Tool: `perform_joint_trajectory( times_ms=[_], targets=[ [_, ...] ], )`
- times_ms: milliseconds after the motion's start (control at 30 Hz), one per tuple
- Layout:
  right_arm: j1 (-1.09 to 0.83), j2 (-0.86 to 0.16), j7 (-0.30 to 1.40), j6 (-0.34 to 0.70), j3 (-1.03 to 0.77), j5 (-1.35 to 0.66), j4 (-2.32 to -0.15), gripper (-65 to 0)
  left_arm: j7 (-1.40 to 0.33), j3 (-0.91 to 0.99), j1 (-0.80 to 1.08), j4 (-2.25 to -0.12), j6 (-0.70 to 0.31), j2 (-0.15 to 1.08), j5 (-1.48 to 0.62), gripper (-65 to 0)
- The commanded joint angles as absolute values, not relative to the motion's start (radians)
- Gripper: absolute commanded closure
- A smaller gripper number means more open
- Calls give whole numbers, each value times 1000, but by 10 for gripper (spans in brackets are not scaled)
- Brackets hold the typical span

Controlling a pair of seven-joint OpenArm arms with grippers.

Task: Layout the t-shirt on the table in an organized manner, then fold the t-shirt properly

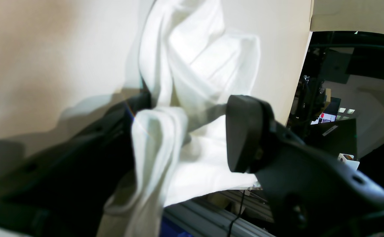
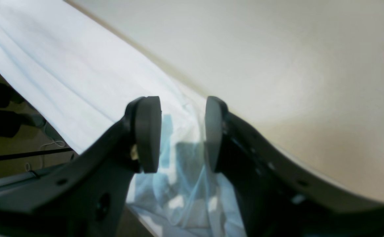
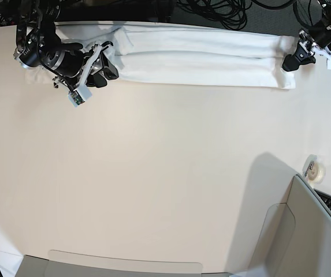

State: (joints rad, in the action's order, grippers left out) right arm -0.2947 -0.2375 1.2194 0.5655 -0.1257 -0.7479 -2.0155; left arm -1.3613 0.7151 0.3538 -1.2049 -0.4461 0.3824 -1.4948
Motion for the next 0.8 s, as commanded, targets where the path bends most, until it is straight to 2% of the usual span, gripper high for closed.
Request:
perform_joint_trajectory(
  times_ms=[0,133,233,333,433,767],
  targets=[
    [-291,-245,1202,567,-128,-769,-2031,-231,-1396,710,361,-1205,-437,390,-1419,-307],
    [-291,-245,1202,567,-128,-769,-2031,-230,-1396,708,352,-1205,-437,390,-1419,-190],
    [-291,-245,1202,567,-128,-769,-2029,-230,-1396,708,329,-1205,-440,390,-1417,-69],
    [-288,-245,1202,567,-130,-769,-2023,-230,-1396,708,326,-1207,-512,390,-1417,-2],
    [-280,-242,1201,567,-134,-769,-2023,-228,-1396,707,325,-1211,-591,395,-1417,0],
    [-243,-185,1167,567,-246,-765,-2023,-227,-1396,710,357,-1593,-601,340,-1428,0]
  ],
)
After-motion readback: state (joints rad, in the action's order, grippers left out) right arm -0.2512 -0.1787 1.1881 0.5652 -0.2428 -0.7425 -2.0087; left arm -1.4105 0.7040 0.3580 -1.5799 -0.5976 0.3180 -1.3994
